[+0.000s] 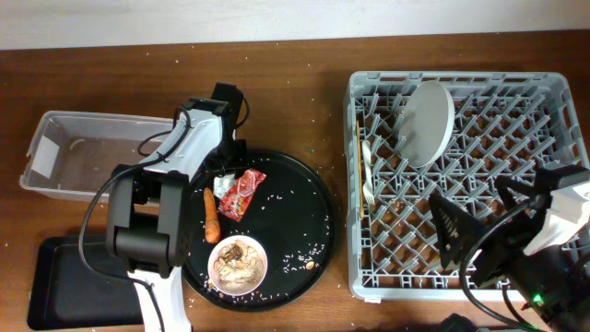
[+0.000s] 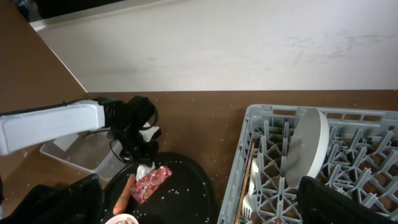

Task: Sort waste into correct bins and load items into the dishwasher rack
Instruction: 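Grasp the crumpled foil with the left gripper and drop it in the clear bin, then move the red wrapper into the clear bin with the left gripper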

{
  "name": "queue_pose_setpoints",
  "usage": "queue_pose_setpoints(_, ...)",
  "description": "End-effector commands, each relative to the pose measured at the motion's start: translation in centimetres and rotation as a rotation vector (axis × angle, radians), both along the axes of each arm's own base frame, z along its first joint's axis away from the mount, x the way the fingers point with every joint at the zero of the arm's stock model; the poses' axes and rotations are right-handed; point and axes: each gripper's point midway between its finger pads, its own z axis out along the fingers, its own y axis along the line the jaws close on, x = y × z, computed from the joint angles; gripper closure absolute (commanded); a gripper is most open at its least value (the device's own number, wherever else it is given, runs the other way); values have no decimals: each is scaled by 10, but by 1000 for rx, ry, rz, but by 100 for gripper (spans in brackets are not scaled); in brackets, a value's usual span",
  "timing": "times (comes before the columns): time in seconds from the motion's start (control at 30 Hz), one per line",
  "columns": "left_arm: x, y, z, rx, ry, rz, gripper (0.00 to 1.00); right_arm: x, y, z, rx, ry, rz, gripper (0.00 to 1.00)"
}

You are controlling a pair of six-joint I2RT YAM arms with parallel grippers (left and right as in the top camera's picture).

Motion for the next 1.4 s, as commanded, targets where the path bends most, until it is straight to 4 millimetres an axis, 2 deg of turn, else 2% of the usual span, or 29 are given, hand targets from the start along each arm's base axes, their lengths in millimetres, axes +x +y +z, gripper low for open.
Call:
queue_pose_setpoints(0.0,10,-13,56,-73,-38,-2,99,2,-4,0,-12,-8,-20,1)
queue_pose_setpoints(0.03,11,-10,77,-65,-59,0,99,2,-4,0,-12,-8,-20,1)
queue_pose_setpoints(0.07,15,3,108,-14,-105,12,99,2,-4,0,-12,-8,-20,1)
queue_pose_setpoints(0.1,19,22,136,53,-164,36,99,2,-4,0,-12,-8,-20,1)
queue_pose_setpoints(0.13,24,50,157,148,-225,82,99,2,-4,0,-12,-8,-20,1)
queue_pose_setpoints(0.2,29,109,169,311,-278,227,99,2,-4,0,-12,-8,-20,1)
queue_pose_setpoints(0.23,35,132,168,311,-298,290,98,2,-4,0,-12,-8,-20,1)
queue_pose_setpoints(0.27,37,147,168,290,-307,333,80,2,-4,0,-12,-8,-20,1)
queue_pose_setpoints(0.3,39,145,162,170,-296,356,55,2,-4,0,-12,-8,-20,1)
queue_pose_setpoints(0.33,33,118,155,26,-242,329,35,2,-4,0,-12,-8,-20,1)
queue_pose_setpoints(0.37,24,82,153,55,-199,200,13,2,-4,0,-13,-8,-21,1)
queue_pose_setpoints(0.4,23,70,153,59,-199,170,13,2,-4,0,-12,-8,-20,1)
queue_pose_setpoints(0.47,17,36,146,12,-175,100,20,2,-4,0,-13,-8,-21,1)
queue_pose_setpoints(0.53,0,-12,118,15,-130,-25,20,2,-4,0,-12,-8,-20,1)
queue_pose_setpoints(0.6,-21,-40,80,26,-81,-109,24,2,-4,0,-12,-8,-20,1)
queue_pose_setpoints(0.67,-42,-48,46,37,-40,-108,29,2,-4,0,-12,-8,-20,1)
queue_pose_setpoints(0.77,-59,-50,11,37,-17,-122,41,2,-4,0,-12,-8,-20,1)
queue_pose_setpoints(0.8,-62,-49,4,37,-18,-124,43,2,-4,0,-12,-8,-20,1)
queue_pose_setpoints(0.9,-69,-46,-15,35,-25,-123,55,2,-4,0,-13,-8,-21,1)
queue_pose_setpoints(0.97,-73,-44,-20,38,-15,-124,66,2,-4,0,-12,-8,-20,1)
queue_pose_setpoints(1.03,-74,-47,-19,19,-10,-140,94,2,-4,0,-12,-8,-20,1)
queue_pose_setpoints(1.07,-74,-51,-16,1,1,-146,100,2,-4,0,-12,-8,-20,1)
queue_pose_setpoints(1.13,-70,-56,-1,-13,1,-146,100,2,-4,0,-12,-8,-20,1)
queue_pose_setpoints(1.2,-60,-60,26,-22,-28,-145,100,2,-4,0,-12,-8,-20,1)
queue_pose_setpoints(1.3,-38,-57,90,-6,-130,-138,100,2,-4,0,-12,-8,-20,1)
queue_pose_setpoints(1.37,-27,-35,133,65,-208,-101,100,2,-4,0,-12,-8,-20,2)
